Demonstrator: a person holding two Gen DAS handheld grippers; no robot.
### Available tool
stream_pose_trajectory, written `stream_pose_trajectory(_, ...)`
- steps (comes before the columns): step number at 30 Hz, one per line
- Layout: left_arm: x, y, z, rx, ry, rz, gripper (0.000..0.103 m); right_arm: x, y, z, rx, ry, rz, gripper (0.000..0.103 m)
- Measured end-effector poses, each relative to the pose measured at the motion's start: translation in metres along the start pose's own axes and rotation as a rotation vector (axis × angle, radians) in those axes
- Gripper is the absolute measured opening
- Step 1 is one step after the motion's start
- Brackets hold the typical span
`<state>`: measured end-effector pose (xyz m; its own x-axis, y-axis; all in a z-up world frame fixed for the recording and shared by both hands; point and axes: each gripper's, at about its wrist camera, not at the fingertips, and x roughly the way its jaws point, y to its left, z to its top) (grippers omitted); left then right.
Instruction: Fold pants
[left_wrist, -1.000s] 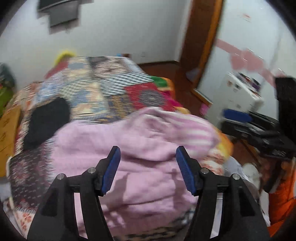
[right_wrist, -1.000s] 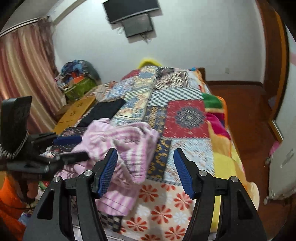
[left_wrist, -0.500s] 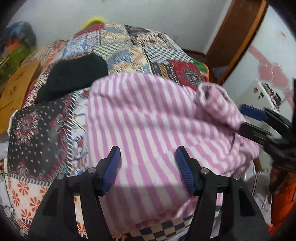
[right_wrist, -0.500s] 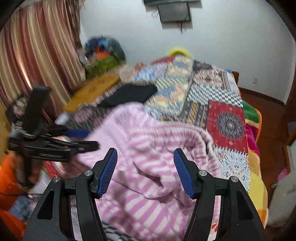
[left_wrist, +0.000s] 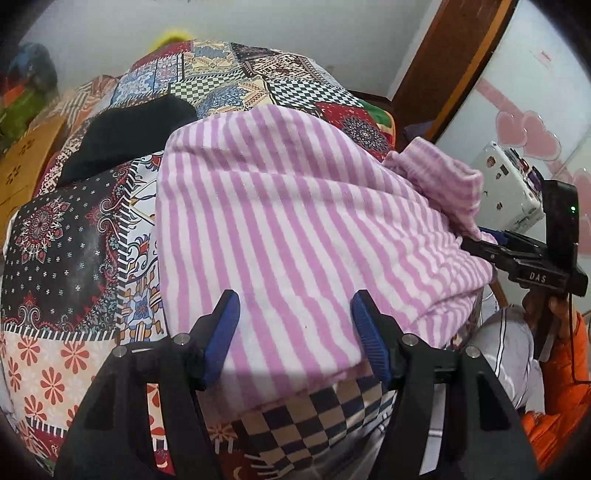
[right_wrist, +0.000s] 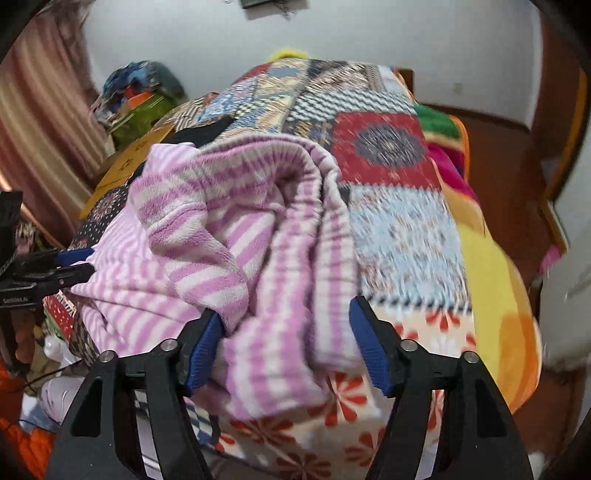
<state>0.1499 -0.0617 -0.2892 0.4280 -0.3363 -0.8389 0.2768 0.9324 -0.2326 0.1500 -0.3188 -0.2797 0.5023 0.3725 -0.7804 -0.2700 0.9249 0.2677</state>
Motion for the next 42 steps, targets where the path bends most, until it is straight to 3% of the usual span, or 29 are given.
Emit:
stream_pose_trajectory(9, -0.021, 0.006, 0.011, 0.018, -0.019, 0.036, 0.064, -0.029, -0.004, -0.006, 0.054, -0.011, -0.004, 0.066)
stream_pose_trajectory(15, -0.025, 0.016, 0.055, 0.015, -0.081, 0.072, 0.064, -0.051, 0.004, 0.03, -0.004, -0.118, 0.006, 0.069)
stream_pose_trajectory(21, 0.001, 0.029, 0.1, 0.01, -0.09, 0.089, 0.064, -0.029, 0.025, 0.076, -0.129, -0.156, 0.058, 0.069)
stream_pose_trajectory(28, 0.043, 0.055, 0.105, -0.047, -0.014, 0.095, 0.064, 0.056, 0.055, 0.127, -0.265, 0.002, 0.195, 0.069)
stream_pose_trajectory(35, 0.063, 0.081, 0.079, -0.118, 0.04, 0.086, 0.064, 0.125, 0.08, 0.138, -0.319, 0.209, 0.35, 0.069)
stream_pose_trajectory(36, 0.064, 0.085, 0.077, -0.132, 0.04, 0.079, 0.065, 0.127, 0.083, 0.138, -0.332, 0.223, 0.368, 0.067)
stream_pose_trajectory(38, 0.063, 0.09, 0.072, -0.15, 0.035, 0.077, 0.067, 0.131, 0.09, 0.137, -0.36, 0.233, 0.397, 0.05)
stream_pose_trajectory(39, 0.063, 0.093, 0.069, -0.159, 0.034, 0.076, 0.068, 0.132, 0.093, 0.136, -0.375, 0.236, 0.41, 0.034)
stream_pose_trajectory(40, 0.063, 0.093, 0.067, -0.164, 0.033, 0.073, 0.069, 0.131, 0.097, 0.134, -0.389, 0.236, 0.423, 0.026)
stream_pose_trajectory(42, 0.064, 0.096, 0.064, -0.175, 0.032, 0.071, 0.072, 0.128, 0.102, 0.132, -0.42, 0.207, 0.406, 0.019)
